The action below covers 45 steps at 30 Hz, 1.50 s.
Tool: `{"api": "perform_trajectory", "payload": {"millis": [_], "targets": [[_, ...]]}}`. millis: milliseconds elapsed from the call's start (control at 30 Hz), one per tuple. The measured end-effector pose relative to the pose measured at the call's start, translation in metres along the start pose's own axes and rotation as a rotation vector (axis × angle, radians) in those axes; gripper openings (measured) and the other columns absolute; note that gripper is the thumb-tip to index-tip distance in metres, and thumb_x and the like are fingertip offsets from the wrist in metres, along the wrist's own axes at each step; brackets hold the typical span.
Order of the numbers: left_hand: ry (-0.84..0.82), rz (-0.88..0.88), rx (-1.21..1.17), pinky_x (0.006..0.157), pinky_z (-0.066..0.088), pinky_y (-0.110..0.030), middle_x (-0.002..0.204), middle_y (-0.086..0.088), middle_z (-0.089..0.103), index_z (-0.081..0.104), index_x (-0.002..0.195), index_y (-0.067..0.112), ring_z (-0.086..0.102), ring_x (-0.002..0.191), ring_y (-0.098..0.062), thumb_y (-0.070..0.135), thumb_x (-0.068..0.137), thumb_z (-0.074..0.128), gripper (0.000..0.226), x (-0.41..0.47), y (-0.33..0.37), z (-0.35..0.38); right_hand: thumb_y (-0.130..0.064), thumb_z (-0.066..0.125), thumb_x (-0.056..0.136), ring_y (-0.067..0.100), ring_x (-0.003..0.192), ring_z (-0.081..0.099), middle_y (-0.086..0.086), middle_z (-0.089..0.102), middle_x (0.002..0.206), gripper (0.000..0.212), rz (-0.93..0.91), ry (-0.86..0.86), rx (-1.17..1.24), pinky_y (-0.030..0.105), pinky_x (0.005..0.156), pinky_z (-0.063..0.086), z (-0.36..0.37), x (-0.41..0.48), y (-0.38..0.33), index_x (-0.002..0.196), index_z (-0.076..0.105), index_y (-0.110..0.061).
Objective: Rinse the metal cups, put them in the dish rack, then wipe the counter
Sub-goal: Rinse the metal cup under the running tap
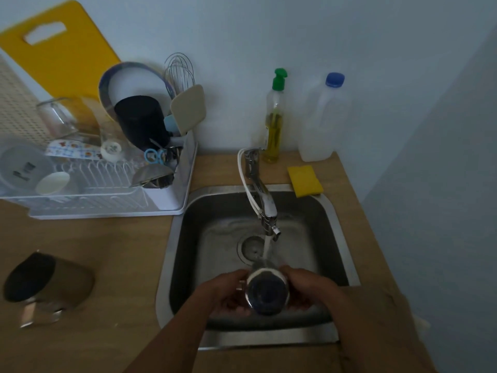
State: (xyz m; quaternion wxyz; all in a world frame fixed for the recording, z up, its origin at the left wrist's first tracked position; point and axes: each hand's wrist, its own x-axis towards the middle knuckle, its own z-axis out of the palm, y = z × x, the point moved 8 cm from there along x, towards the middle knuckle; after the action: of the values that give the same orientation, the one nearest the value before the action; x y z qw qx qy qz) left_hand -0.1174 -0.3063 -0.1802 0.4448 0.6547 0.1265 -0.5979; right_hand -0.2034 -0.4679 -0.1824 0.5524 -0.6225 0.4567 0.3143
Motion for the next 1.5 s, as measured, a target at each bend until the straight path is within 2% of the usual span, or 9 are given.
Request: {"api": "perform_trajectory", "payload": {"millis": [100, 233, 533, 667, 800, 1033, 1167, 1333, 1500], "targets": [[-0.021, 0.013, -0.002, 0.072, 0.057, -0.038, 0.106, -0.02, 0.063, 0.06, 0.115, 0.006, 0.064, 0.092, -0.032, 0.043, 0.094, 0.054, 0.042, -0.008, 0.001, 0.002, -0.059, 0.038, 0.094, 0.033, 0.095, 0.064, 0.019, 0.066, 0.106, 0.058, 0.023, -0.052, 0.18, 0.043, 0.096, 0.051, 0.002, 0.004, 0.009, 0.113, 0.06, -0.009], [-0.112, 0.074, -0.161, 0.086, 0.056, -0.044, 0.119, -0.02, 0.063, 0.063, 0.119, 0.011, 0.061, 0.11, -0.038, 0.053, 0.089, 0.056, 0.052, -0.012, 0.008, 0.011, -0.076, 0.041, 0.082, 0.042, 0.113, 0.057, 0.022, 0.056, 0.128, 0.072, 0.012, -0.164, 0.507, 0.051, 0.092, 0.051, 0.014, 0.007, 0.009, 0.124, 0.056, -0.019], [0.103, 0.438, -0.239, 0.083, 0.052, -0.038, 0.123, -0.01, 0.06, 0.056, 0.119, 0.023, 0.06, 0.109, -0.028, 0.039, 0.084, 0.067, 0.04, -0.001, 0.045, 0.0, -0.038, 0.055, 0.089, 0.036, 0.112, 0.056, 0.018, 0.057, 0.121, 0.042, -0.3, -0.096, 0.736, 0.054, 0.099, 0.047, 0.008, 0.01, -0.025, 0.128, 0.055, -0.023], [-0.016, 0.404, -0.21, 0.083, 0.055, -0.041, 0.121, -0.009, 0.06, 0.055, 0.123, 0.03, 0.061, 0.108, -0.031, 0.038, 0.079, 0.07, 0.047, 0.008, 0.045, 0.01, -0.022, 0.054, 0.087, 0.038, 0.114, 0.053, 0.018, 0.056, 0.122, 0.038, -0.358, -0.152, 0.764, 0.054, 0.101, 0.041, -0.005, 0.006, -0.024, 0.124, 0.06, -0.024], [-0.049, 0.455, -0.205, 0.085, 0.053, -0.043, 0.12, -0.011, 0.063, 0.064, 0.115, 0.032, 0.062, 0.1, -0.028, 0.03, 0.086, 0.065, 0.03, 0.01, 0.052, 0.025, -0.035, 0.063, 0.073, 0.037, 0.113, 0.054, 0.02, 0.059, 0.12, 0.052, -0.349, -0.138, 0.774, 0.052, 0.104, 0.041, -0.022, 0.008, -0.03, 0.122, 0.062, -0.016], [-0.094, 0.349, -0.244, 0.093, 0.051, -0.053, 0.116, -0.011, 0.055, 0.059, 0.108, 0.02, 0.06, 0.103, -0.04, 0.028, 0.092, 0.055, 0.018, -0.001, 0.05, 0.002, -0.037, 0.061, 0.084, 0.042, 0.114, 0.056, 0.024, 0.049, 0.129, 0.037, -0.259, -0.295, 0.579, 0.049, 0.092, 0.053, 0.003, 0.006, -0.034, 0.12, 0.058, -0.029], [-0.152, 0.373, -0.166, 0.094, 0.052, -0.054, 0.13, -0.012, 0.055, 0.056, 0.126, 0.025, 0.06, 0.112, -0.038, 0.034, 0.087, 0.062, 0.041, 0.003, 0.056, 0.028, -0.037, 0.065, 0.075, 0.042, 0.111, 0.057, 0.025, 0.052, 0.123, 0.054, -0.234, -0.234, 0.612, 0.047, 0.089, 0.053, -0.027, 0.014, -0.028, 0.125, 0.053, -0.021], [-0.075, 0.384, -0.267, 0.093, 0.053, -0.051, 0.127, -0.013, 0.058, 0.062, 0.119, 0.025, 0.06, 0.113, -0.036, 0.032, 0.083, 0.062, 0.036, 0.002, 0.064, 0.002, -0.039, 0.062, 0.082, 0.035, 0.108, 0.057, 0.018, 0.056, 0.122, 0.038, -0.334, -0.218, 0.62, 0.046, 0.094, 0.048, -0.007, 0.015, -0.052, 0.117, 0.063, -0.024], [-0.165, 0.313, -0.092, 0.086, 0.055, -0.043, 0.12, -0.01, 0.057, 0.058, 0.122, 0.018, 0.059, 0.108, -0.035, 0.024, 0.091, 0.055, 0.031, -0.006, 0.052, 0.018, -0.037, 0.075, 0.062, 0.043, 0.111, 0.057, 0.026, 0.048, 0.129, 0.066, -0.241, -0.33, 0.527, 0.046, 0.09, 0.051, -0.015, 0.007, -0.022, 0.125, 0.058, -0.03]]}}
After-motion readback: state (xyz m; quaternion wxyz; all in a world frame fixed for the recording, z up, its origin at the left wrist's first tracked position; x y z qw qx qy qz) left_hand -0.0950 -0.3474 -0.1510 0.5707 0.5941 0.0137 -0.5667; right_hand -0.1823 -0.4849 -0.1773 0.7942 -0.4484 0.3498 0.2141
